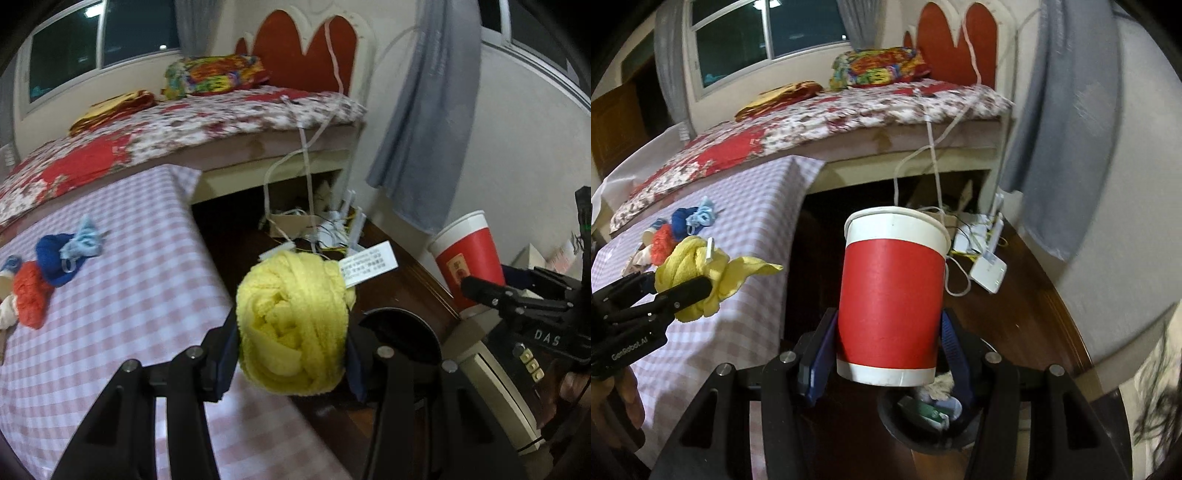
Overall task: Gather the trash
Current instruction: 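Carry the yarn ball and red cup in both tools over the black bin, then open the left tool over the bin while the right tool releases the cup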
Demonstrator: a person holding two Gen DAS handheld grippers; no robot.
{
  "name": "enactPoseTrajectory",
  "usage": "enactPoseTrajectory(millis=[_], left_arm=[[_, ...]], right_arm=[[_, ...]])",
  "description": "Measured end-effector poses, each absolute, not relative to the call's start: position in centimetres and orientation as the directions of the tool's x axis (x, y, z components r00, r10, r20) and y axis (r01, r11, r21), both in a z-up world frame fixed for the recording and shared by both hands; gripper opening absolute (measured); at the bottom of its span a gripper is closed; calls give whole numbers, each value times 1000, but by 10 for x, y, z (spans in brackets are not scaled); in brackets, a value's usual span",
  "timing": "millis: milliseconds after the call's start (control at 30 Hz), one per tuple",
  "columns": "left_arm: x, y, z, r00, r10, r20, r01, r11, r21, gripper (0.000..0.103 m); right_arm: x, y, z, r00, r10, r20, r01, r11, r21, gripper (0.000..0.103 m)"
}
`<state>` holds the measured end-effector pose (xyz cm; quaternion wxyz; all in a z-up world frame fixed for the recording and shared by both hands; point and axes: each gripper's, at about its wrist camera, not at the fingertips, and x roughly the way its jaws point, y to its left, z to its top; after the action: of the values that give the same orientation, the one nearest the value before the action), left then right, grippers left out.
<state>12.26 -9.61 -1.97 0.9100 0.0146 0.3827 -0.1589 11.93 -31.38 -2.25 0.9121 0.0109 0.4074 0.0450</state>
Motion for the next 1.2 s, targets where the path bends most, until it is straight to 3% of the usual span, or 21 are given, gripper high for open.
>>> enactPoseTrajectory(millis=[400,667,1200], left_arm=[[112,-168,-53,541,-340,-769,437,895,-89,50],[116,-203,-84,433,-343,-833,482,869,-108,50],[156,-255,-160,189,-262,-946,493,859,-139,50]], right_arm=[[89,-373,-69,590,3,-807,13,1000,12,57],[81,-393,-103,543,21,-840,12,999,33,57],[99,-405,-190,410,71,-909,-93,995,36,57]])
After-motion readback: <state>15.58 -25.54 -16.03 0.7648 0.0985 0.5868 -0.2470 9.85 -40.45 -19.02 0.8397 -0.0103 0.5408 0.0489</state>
